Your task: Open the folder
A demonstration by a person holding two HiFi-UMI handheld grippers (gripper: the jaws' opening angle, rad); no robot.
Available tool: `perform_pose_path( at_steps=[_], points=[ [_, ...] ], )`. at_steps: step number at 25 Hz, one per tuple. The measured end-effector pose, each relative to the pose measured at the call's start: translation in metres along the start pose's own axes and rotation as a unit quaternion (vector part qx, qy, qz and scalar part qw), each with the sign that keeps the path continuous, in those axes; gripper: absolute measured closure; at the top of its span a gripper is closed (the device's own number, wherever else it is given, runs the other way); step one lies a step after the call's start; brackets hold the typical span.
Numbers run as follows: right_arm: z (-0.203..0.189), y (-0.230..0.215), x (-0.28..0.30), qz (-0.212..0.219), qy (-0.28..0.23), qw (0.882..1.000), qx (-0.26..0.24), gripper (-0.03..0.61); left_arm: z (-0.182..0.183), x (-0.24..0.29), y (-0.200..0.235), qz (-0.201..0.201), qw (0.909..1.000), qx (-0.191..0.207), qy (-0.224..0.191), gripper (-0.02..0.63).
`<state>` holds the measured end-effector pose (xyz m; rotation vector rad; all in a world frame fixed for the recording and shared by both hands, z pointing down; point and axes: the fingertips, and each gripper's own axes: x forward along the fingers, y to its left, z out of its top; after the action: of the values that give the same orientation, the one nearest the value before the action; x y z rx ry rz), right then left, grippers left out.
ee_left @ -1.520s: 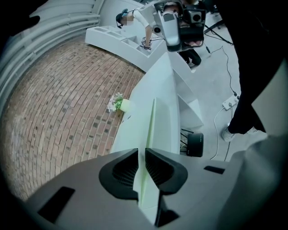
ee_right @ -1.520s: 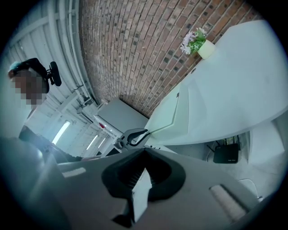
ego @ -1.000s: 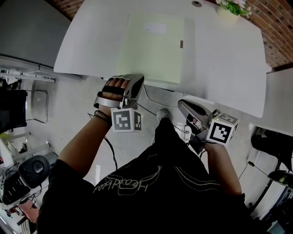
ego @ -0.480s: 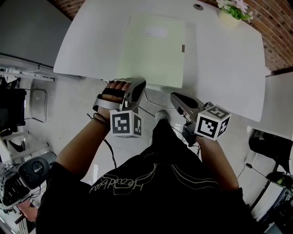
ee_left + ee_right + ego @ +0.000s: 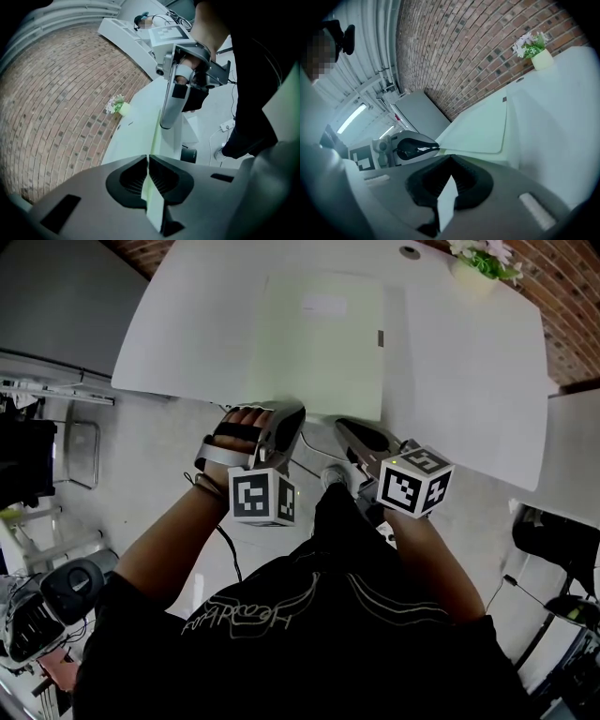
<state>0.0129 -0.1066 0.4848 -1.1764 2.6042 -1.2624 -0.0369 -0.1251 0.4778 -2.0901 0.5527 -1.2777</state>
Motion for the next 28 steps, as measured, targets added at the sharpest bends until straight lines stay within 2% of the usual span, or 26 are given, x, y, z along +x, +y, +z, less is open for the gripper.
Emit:
perform_pose_path(
  at_steps=[8, 11, 16, 20, 28],
  points=[
    [0.008, -0.006, -0.003, -0.025, -0.029, 0.999, -0.011, 0.584, 0.003, 0.000, -0.001, 0.004, 1.0000, -0.005, -0.001, 0.597],
    [0.011, -0.005, -0.005, -0.038, -0.038, 0.998, -0.040, 0.584, 0.004, 0.000, -0.001, 0.007, 1.0000, 0.001, -0.001, 0.597],
    [0.014, -0.006, -0.007, -0.072, -0.029, 0.990, -0.118, 0.584, 0.006, -0.001, 0.001, 0.010, 0.9999, -0.003, -0.005, 0.597],
    [0.018, -0.014, -0.013, -0.101, -0.031, 0.983, -0.151, 0.584, 0.006, -0.003, 0.003, 0.010, 0.9999, -0.006, -0.007, 0.597],
    [0.023, -0.023, -0.020, -0.116, -0.044, 0.980, -0.159, 0.584, 0.009, 0.000, 0.001, 0.007, 0.9999, -0.006, -0.013, 0.597]
  ],
)
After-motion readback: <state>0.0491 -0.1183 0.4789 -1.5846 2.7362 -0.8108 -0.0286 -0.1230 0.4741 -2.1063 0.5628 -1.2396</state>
